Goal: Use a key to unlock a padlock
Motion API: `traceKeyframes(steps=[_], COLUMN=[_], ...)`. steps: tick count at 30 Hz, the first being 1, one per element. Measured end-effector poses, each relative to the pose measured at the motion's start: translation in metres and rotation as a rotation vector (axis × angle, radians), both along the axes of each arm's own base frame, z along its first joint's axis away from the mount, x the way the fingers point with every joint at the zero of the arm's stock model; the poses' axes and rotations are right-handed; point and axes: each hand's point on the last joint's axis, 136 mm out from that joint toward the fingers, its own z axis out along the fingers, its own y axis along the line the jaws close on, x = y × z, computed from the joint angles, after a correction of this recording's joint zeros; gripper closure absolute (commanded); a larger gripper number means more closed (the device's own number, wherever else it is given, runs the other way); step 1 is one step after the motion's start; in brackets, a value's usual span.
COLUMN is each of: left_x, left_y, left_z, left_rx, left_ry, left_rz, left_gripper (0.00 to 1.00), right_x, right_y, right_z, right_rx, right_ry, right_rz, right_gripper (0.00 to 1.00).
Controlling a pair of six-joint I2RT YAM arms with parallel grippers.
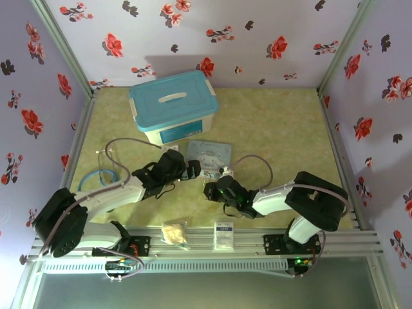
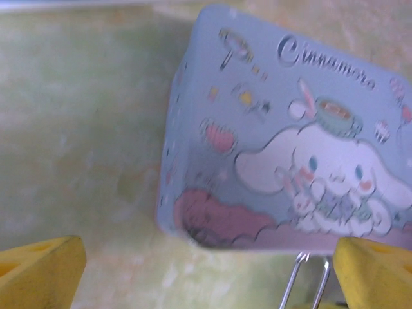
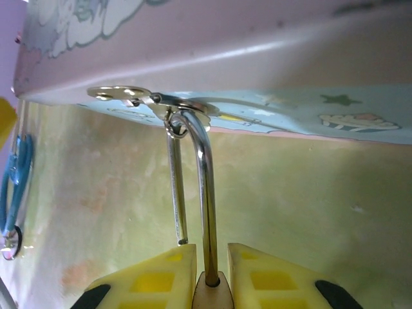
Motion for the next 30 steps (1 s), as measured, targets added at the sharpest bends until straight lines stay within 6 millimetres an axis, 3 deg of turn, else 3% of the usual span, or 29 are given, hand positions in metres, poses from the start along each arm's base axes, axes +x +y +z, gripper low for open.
traceKeyframes(steps=[3, 7, 11, 16, 30], left_x=[0.021, 0.042, 0.048, 0.051, 0.045], left_y=[-0.003, -0.002, -0.007, -0.018, -0.040], left_z=[0.007, -0.002, -0.023, -0.019, -0.024], left_rx=[0.013, 0.060, 0.121, 0.097, -0.017], left_ry=[-0.034, -0.046, -0.021, -0.039, -0.064], left_rz=[0.014, 0.022, -0.011, -0.047, -0.079], left_gripper=[0.04, 0.14, 0.29, 0.47, 0.51], right_x=[0.005, 0.008, 0.009, 0.009, 0.018], right_y=[0.003, 0.003, -0.005, -0.015, -0.035], right_z=[0.002, 0.004, -0.001, -0.006, -0.005], right_rx=[0.031, 0.063, 0.070, 0.071, 0.111], right_ry=[-0.007, -0.013, 0.006, 0.021, -0.012], right_rz=[-0.025, -0.048, -0.087, -0.124, -0.256], right_gripper=[0.83, 0.83, 0.83, 0.83, 0.87])
